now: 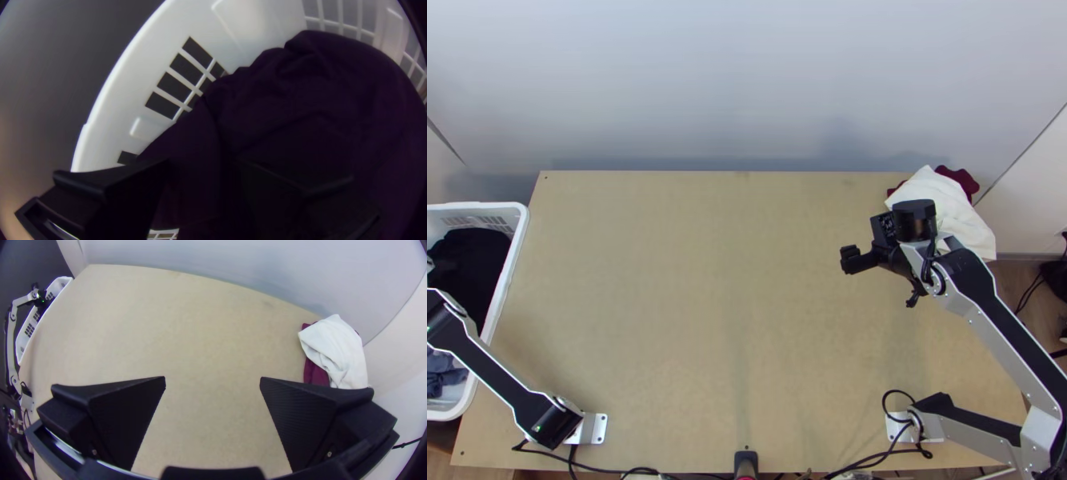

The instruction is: Fold the t-shirt

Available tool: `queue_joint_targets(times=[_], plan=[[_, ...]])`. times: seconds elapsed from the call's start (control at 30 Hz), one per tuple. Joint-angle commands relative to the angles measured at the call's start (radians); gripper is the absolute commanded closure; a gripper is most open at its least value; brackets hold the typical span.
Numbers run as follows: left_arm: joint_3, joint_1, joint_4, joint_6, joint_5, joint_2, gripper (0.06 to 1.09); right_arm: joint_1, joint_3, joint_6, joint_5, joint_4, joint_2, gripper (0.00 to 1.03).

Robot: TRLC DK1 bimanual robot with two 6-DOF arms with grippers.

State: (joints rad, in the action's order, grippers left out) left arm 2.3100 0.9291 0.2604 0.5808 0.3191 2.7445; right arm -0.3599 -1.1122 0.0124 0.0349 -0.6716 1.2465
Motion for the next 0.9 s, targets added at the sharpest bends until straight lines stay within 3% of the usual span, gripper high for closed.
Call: queue_joint_targets(times=[0.0, 0.07, 0.5, 0.87], plan=[[-0.004, 0.016, 0.026, 0.028, 0.014, 0.012, 0.98, 0.004, 0.005, 0.003, 0.000, 0.001, 0.013, 0.04], [-0.006, 0.019, 0.026, 0.028, 0.012, 0.004, 1.05, 0.004, 0.008, 0.003, 0.000, 0.004, 0.014, 0.04], [-0.012, 0.011, 0.076, -0.035, 0.011, -0.154, 1.05, 0.004, 0.034, 0.001, -0.001, 0.010, 0.013, 0.04], [-0.069, -0.030, 0.433, -0.168, -0.091, -0.543, 1.05, -0.007, 0.040, -0.009, -0.003, 0.010, -0.047, 0.04]])
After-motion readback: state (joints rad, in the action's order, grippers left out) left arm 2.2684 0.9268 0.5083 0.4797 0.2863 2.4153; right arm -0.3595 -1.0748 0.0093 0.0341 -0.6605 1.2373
